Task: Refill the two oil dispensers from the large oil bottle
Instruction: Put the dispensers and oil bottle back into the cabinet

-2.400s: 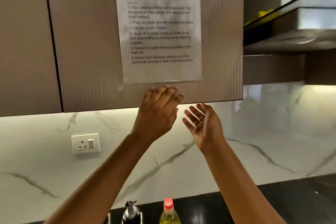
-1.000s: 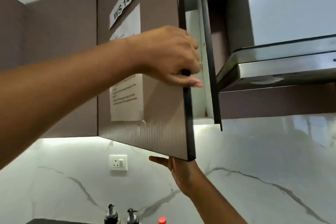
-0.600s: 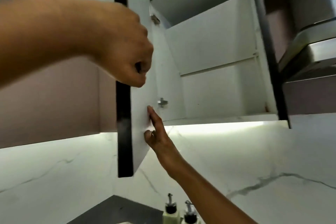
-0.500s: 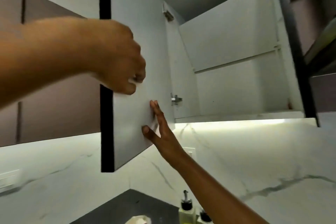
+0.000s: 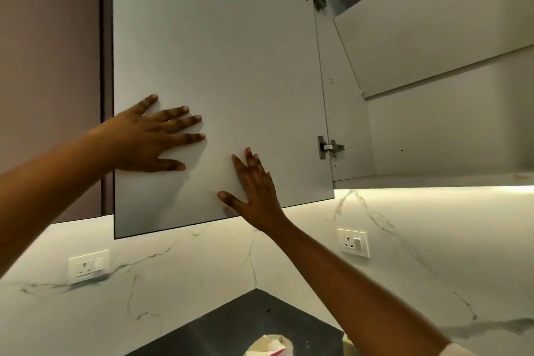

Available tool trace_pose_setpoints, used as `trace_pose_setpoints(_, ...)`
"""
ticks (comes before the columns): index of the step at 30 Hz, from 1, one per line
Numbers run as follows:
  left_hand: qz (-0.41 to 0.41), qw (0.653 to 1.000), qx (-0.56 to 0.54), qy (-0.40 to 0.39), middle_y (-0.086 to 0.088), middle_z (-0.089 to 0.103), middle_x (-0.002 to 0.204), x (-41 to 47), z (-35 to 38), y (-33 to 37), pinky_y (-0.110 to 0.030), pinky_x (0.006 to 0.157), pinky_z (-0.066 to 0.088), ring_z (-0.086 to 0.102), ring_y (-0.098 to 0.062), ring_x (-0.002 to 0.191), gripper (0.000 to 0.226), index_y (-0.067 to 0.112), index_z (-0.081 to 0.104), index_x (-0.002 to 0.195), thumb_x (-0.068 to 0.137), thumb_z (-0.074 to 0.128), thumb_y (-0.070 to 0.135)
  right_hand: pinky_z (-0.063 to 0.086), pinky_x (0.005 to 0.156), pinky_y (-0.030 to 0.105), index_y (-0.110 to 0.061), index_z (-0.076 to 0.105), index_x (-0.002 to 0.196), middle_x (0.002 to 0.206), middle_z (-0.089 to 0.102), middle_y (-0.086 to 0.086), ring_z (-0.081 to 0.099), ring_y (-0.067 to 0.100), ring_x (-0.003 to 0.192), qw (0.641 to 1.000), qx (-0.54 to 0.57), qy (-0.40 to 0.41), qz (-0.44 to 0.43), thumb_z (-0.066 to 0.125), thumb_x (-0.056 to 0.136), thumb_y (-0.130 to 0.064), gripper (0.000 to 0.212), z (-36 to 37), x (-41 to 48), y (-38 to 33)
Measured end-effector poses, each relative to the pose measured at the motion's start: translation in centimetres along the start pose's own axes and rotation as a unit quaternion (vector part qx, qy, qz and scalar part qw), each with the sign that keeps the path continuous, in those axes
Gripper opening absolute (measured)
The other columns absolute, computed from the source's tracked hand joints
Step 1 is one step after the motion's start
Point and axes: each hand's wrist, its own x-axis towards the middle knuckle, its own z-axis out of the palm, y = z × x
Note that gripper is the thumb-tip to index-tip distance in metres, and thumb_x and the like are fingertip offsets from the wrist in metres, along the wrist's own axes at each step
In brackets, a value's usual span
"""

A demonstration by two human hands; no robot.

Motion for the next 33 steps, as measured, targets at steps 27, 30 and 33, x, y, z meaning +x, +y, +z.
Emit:
trace_pose_setpoints(27, -0.121, 0.814, -0.494, 0.281, -0.006, 0.056, 0.136, 3.6, 2.5, 22.9, -0.051, 0.114, 0.023, 0.051, -0.027, 0.126, 0.05, 0.019, 0.059, 0.128, 0.09, 0.048, 0.05, 0.043, 0.092, 0.019, -0.017, 0.062, 0.118, 0.119, 0.064, -0.002, 0.058, 0.01, 0.107, 0.99, 0.009, -0.092, 0.111, 0.06, 0.09, -0.033, 0.032, -4.7, -7.8, 6.3)
trace_pose_setpoints(30, -0.063, 0.727, -0.632, 0.261, 0.002, 0.06, 0.131, 4.6, 3.8, 30.9, -0.037, 0.104, 0.039, 0.053, -0.017, 0.121, 0.041, 0.025, 0.062, 0.123, 0.089, 0.055, 0.047, 0.041, 0.077, 0.003, -0.018, 0.066, 0.109, 0.1, 0.067, -0.008, 0.059, 0.001, 0.09, 0.97, -0.002, -0.116, 0.214, 0.06, 0.09, -0.033, 0.025, -5.8, -13.0, 8.7)
trace_pose_setpoints(33, 0.014, 0.666, -0.726, 0.169, 0.008, 0.057, 0.133, 5.1, 5.8, 38.7, -0.031, 0.099, 0.043, 0.047, -0.006, 0.122, 0.039, 0.028, 0.061, 0.124, 0.089, 0.063, 0.043, 0.043, 0.07, 0.011, -0.022, 0.068, 0.101, 0.087, 0.065, -0.012, 0.059, 0.001, 0.081, 0.938, -0.036, -0.141, 0.315, 0.064, 0.087, -0.032, 0.019, -5.4, -18.6, 10.8)
